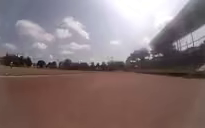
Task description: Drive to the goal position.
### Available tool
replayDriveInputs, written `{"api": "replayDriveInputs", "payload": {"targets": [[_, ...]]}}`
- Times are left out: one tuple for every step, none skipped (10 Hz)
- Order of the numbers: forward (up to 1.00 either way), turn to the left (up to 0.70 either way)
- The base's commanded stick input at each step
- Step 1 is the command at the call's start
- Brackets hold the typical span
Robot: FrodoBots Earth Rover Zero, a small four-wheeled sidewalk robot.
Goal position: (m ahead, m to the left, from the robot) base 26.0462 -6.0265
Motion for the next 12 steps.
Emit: {"api": "replayDriveInputs", "payload": {"targets": [[0.7, 0.0], [0.7, 0.0], [0.7, 0.0], [0.7, 0.0], [0.7, 0.0], [0.7, 0.0], [0.7, 0.0], [0.7, 0.0], [0.7, 0.0], [0.7, 0.0], [0.7, 0.0], [0.7, 0.0]]}}
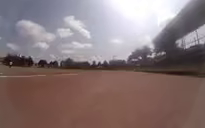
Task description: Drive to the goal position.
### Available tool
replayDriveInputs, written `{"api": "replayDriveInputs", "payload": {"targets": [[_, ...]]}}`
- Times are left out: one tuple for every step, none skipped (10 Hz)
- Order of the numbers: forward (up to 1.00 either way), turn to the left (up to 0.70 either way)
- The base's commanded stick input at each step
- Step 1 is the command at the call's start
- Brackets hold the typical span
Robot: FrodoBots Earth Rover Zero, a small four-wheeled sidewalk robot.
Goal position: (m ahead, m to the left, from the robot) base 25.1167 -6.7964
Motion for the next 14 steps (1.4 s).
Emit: {"api": "replayDriveInputs", "payload": {"targets": [[0.7, 0.0], [0.7, 0.0], [0.7, 0.0], [0.7, 0.0], [0.7, 0.0], [0.7, 0.0], [0.7, 0.0], [0.7, 0.0], [0.7, 0.0], [0.7, 0.0], [0.7, 0.0], [0.7, 0.0], [0.7, 0.0], [0.7, 0.0]]}}
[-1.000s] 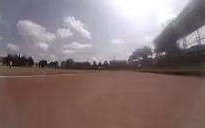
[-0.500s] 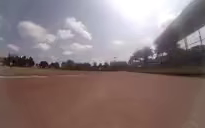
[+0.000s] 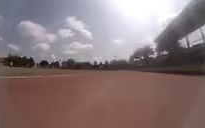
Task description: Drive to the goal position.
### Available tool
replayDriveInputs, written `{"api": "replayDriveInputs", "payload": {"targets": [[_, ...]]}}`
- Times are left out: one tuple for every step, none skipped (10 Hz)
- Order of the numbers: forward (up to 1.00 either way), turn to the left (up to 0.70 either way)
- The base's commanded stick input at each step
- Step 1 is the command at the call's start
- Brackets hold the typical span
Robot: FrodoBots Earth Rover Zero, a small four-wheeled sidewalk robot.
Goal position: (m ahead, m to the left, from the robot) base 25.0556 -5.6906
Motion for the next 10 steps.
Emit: {"api": "replayDriveInputs", "payload": {"targets": [[0.7, -0.07], [0.7, -0.27], [0.7, -0.35], [0.7, -0.35], [0.7, -0.35], [0.7, -0.35], [0.7, -0.35], [0.7, -0.35], [0.7, -0.35], [0.7, -0.35]]}}
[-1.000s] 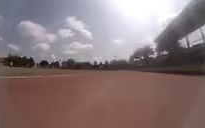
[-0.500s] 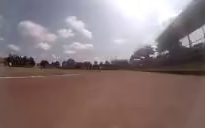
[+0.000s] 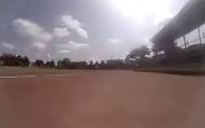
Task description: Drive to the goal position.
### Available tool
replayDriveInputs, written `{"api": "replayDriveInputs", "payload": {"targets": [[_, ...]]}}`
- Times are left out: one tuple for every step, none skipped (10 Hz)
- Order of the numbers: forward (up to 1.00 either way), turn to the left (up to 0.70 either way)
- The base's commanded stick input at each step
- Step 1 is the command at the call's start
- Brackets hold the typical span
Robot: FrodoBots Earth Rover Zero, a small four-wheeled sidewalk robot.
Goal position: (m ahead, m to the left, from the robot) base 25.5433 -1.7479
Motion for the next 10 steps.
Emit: {"api": "replayDriveInputs", "payload": {"targets": [[0.7, -0.35], [0.7, -0.35], [0.7, -0.35], [0.7, -0.35], [0.7, -0.35], [0.7, -0.35], [0.7, -0.35], [0.7, -0.35], [0.7, -0.35], [0.7, -0.35]]}}
